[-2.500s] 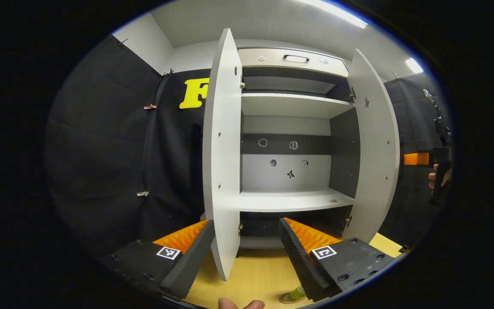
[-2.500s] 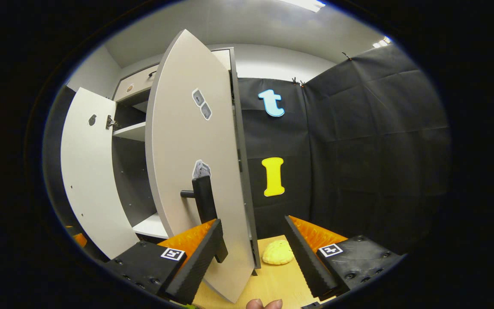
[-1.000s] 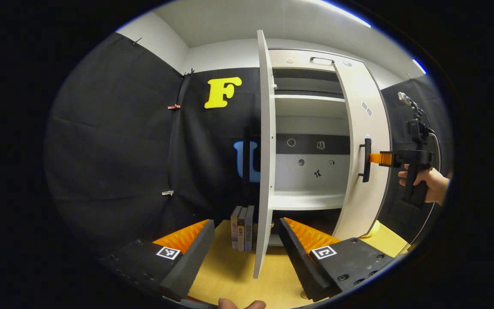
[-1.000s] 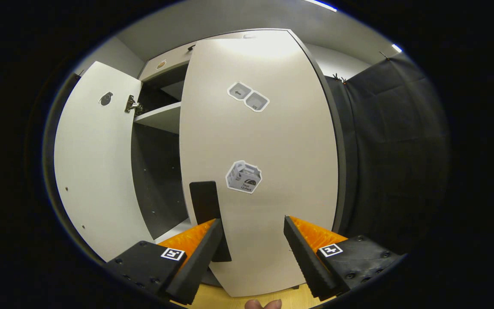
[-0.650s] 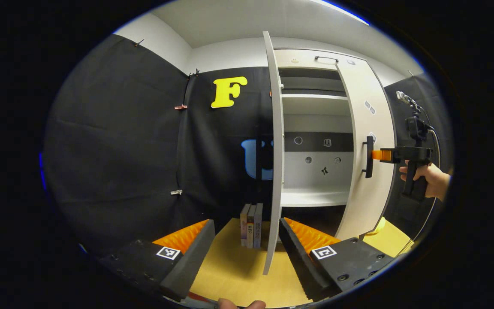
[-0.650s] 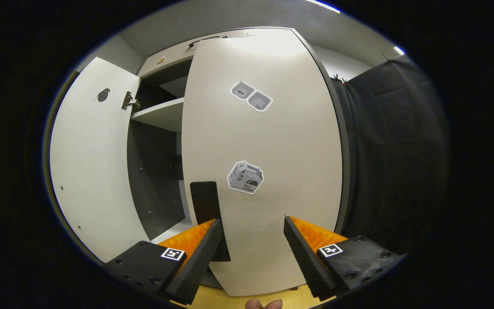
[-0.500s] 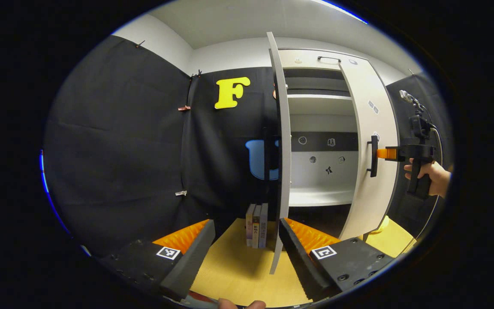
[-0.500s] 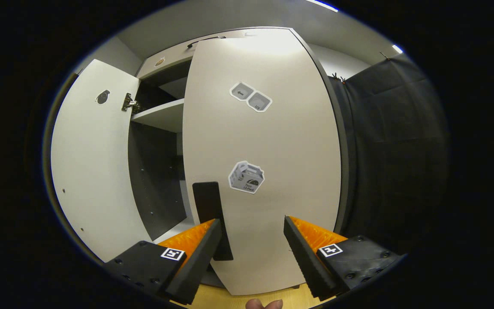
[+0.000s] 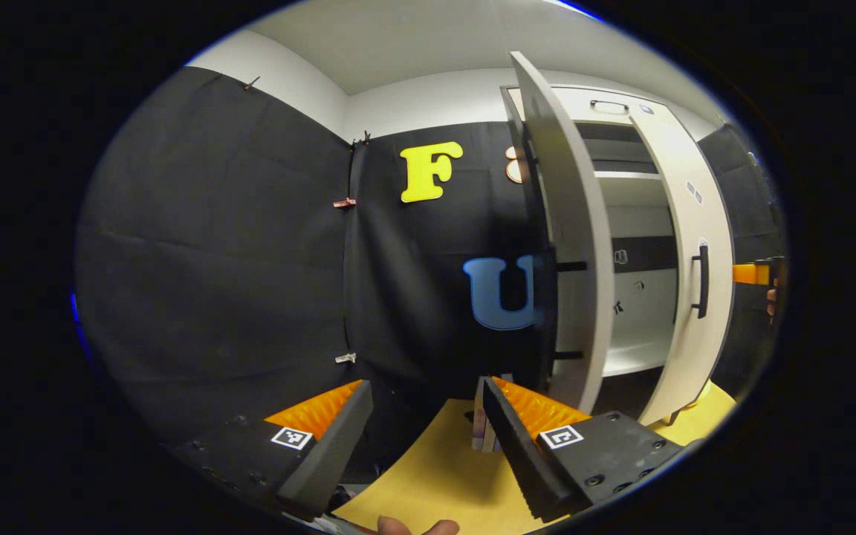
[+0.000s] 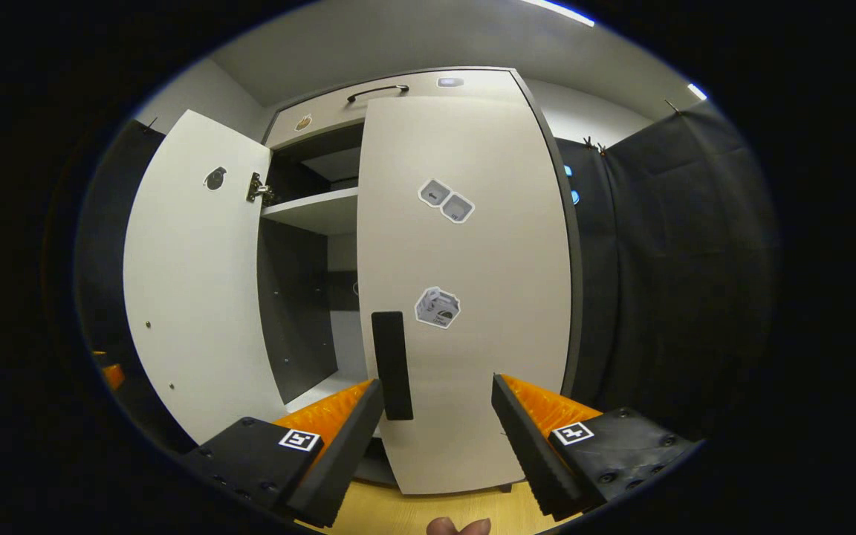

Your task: Grasp the bottle in the cabinet with the left hand and place it on the coaster, then close the right door with the right hand and the left door with the left hand.

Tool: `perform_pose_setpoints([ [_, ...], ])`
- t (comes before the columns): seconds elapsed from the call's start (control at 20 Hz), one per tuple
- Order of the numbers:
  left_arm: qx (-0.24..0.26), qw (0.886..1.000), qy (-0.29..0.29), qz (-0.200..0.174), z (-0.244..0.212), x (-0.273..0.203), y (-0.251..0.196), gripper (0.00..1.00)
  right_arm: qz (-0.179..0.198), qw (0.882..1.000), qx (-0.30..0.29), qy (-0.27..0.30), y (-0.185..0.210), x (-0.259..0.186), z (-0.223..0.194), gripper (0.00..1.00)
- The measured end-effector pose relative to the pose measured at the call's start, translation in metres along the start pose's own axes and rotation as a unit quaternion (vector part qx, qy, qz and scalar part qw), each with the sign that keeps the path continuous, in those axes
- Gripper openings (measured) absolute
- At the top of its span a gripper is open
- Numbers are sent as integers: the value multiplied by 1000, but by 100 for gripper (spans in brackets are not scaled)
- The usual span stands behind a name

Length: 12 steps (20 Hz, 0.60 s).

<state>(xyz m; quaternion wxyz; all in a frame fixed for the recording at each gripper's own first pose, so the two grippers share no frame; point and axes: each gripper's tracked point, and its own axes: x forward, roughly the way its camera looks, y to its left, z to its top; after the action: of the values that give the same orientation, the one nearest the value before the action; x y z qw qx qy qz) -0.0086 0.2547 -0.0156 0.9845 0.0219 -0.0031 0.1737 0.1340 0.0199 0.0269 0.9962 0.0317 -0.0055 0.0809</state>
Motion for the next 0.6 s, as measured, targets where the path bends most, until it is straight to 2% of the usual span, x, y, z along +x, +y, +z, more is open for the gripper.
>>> perform_pose_setpoints([
  [0.15, 17, 1000, -2, -4, 1, 31, -3, 95, 1, 1000, -13, 1, 0, -11, 1, 97],
  [0.25, 18, 1000, -2, -19, 0, 42, -15, 95, 0, 1000, -15, 2, -3, -17, 2, 97],
  [0.45, 19, 999, 1, -44, -5, 44, -39, 96, -7, 1000, -8, 5, -12, -23, 2, 97],
  [0.6, 23, 997, 4, -76, -9, 42, -69, 95, -14, 1000, -2, 2, -21, -27, 7, 97],
])
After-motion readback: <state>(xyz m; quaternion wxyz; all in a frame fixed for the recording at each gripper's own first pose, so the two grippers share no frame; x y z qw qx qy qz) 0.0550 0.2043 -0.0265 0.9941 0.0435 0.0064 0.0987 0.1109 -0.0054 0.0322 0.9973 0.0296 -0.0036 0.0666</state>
